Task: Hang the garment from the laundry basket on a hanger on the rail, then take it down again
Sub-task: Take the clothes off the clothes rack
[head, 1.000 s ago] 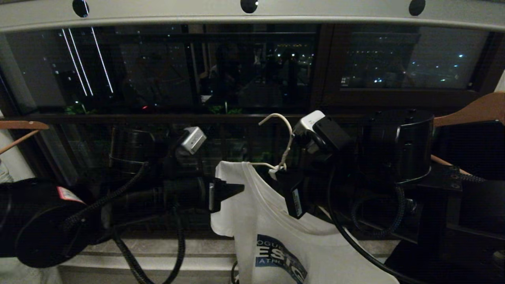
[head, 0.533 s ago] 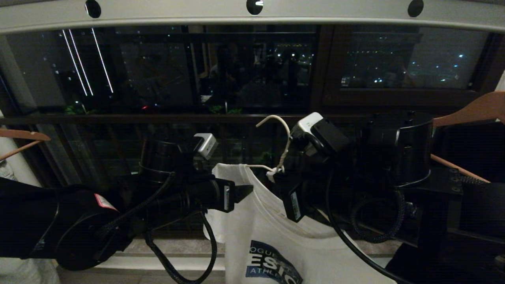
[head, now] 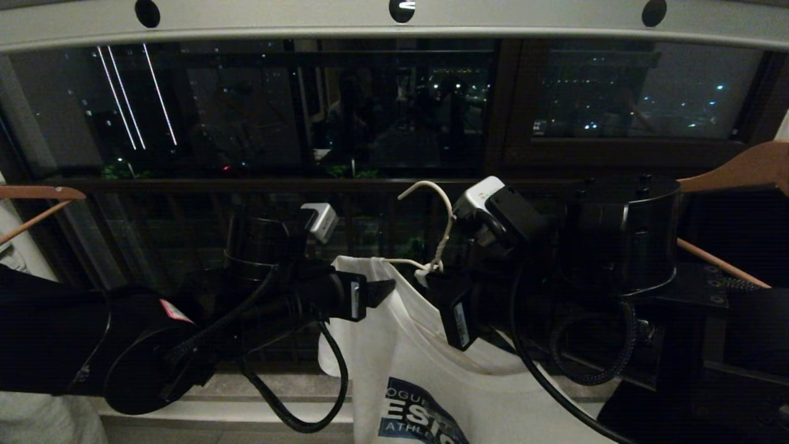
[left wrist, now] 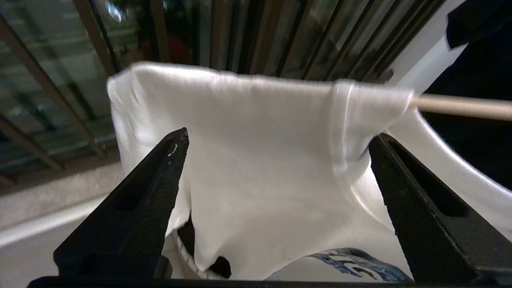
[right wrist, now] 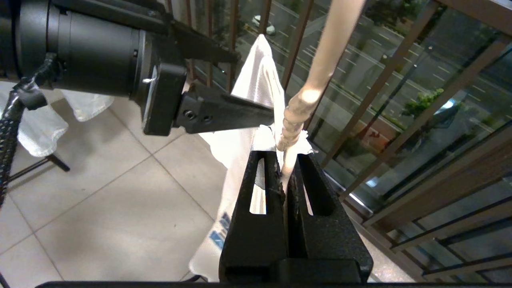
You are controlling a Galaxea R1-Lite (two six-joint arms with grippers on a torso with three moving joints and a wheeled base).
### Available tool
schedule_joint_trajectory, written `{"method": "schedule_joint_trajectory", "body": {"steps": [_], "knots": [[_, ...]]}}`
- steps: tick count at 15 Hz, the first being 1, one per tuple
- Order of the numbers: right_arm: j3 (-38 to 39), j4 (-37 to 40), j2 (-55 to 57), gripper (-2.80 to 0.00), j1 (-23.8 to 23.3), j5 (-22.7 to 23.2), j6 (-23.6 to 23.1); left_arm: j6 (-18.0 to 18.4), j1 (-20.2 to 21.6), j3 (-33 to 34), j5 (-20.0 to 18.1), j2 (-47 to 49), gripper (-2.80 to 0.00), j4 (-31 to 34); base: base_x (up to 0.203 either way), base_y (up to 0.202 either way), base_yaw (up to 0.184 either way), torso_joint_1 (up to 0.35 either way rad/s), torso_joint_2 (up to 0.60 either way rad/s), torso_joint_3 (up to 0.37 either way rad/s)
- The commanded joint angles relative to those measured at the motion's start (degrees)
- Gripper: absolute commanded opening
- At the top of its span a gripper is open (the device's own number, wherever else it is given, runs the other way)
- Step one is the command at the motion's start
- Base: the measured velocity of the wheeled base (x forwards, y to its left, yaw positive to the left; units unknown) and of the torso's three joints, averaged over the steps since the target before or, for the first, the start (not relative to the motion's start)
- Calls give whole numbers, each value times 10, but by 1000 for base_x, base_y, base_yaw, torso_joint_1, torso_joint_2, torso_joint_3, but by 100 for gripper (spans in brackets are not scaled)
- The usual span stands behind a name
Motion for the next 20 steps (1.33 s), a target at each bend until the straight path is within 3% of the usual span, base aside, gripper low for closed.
{"method": "schedule_joint_trajectory", "body": {"steps": [1,2,3,13,18,20], "knots": [[0,-2,-1,-280,0,0,-1,2,1,3,1,5,0,-8,0,0,0,0,0,0],[0,-2,-1,-280,0,0,-1,2,1,3,4,6,0,-8,0,0,0,0,0,0],[0,-2,-1,-280,0,0,-1,2,1,2,12,7,-280,-8,0,0,0,0,0,0],[-4,-2,-1,-280,-12,-1,-1,30,17,10,16,-24,-280,-8,0,0,0,0,0,0],[-1,-1,-1,-280,-13,0,-2,39,108,-9,7,3,-280,-12,0,0,0,0,0,0],[1,-1,-1,-280,-13,0,-2,39,124,-14,3,36,-280,-41,0,0,0,0,0,0]]}}
